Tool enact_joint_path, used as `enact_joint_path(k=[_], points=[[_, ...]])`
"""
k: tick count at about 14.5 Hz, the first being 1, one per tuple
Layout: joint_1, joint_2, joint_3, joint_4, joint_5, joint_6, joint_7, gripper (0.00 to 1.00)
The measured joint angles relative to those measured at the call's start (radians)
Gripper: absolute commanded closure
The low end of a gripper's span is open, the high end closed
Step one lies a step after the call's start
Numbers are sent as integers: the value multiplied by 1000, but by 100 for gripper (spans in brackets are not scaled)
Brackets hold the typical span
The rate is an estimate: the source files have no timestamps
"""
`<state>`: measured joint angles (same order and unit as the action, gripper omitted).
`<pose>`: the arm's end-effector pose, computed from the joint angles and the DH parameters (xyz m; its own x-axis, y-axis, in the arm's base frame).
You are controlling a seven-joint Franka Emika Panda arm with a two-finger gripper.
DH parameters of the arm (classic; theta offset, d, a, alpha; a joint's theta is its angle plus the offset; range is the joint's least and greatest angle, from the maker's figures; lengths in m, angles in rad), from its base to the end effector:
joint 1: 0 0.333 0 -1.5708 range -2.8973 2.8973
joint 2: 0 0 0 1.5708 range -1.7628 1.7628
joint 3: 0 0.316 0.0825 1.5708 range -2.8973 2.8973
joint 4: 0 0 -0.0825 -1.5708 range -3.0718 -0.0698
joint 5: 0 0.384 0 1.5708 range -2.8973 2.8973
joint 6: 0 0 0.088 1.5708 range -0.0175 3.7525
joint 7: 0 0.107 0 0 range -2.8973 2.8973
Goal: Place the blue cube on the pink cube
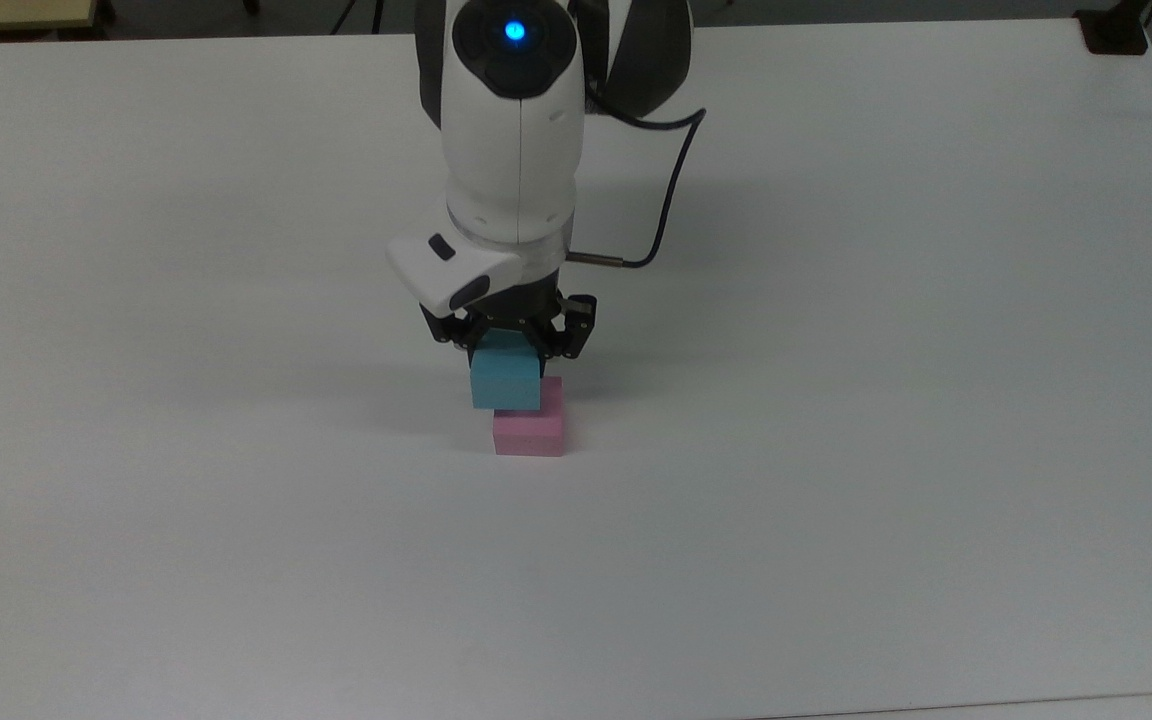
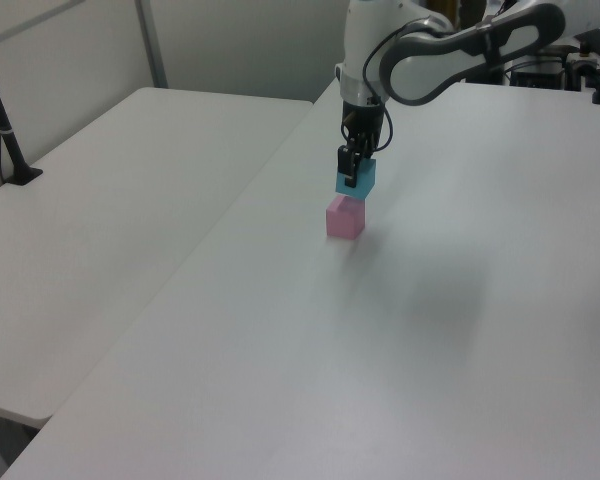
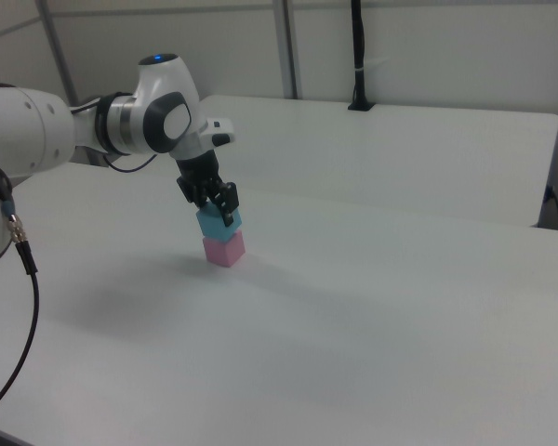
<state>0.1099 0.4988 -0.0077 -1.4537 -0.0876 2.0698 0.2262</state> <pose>0.7074 0.0689 0.4088 0.9880 -0.0808 0.1313 -0.0889 -0.9944 0.0569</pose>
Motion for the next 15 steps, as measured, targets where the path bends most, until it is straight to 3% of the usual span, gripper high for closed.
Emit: enact_joint_path(k=[1, 2, 9, 11, 15], points=[[1, 22, 1, 13, 0, 4, 2, 34], [2, 33, 1, 17, 0, 17, 7, 2], [5, 47, 1, 45, 0, 58, 40, 0], [1, 3, 1, 55, 0, 27, 41, 0], [-21, -212, -1, 31, 0, -292, 41, 0]])
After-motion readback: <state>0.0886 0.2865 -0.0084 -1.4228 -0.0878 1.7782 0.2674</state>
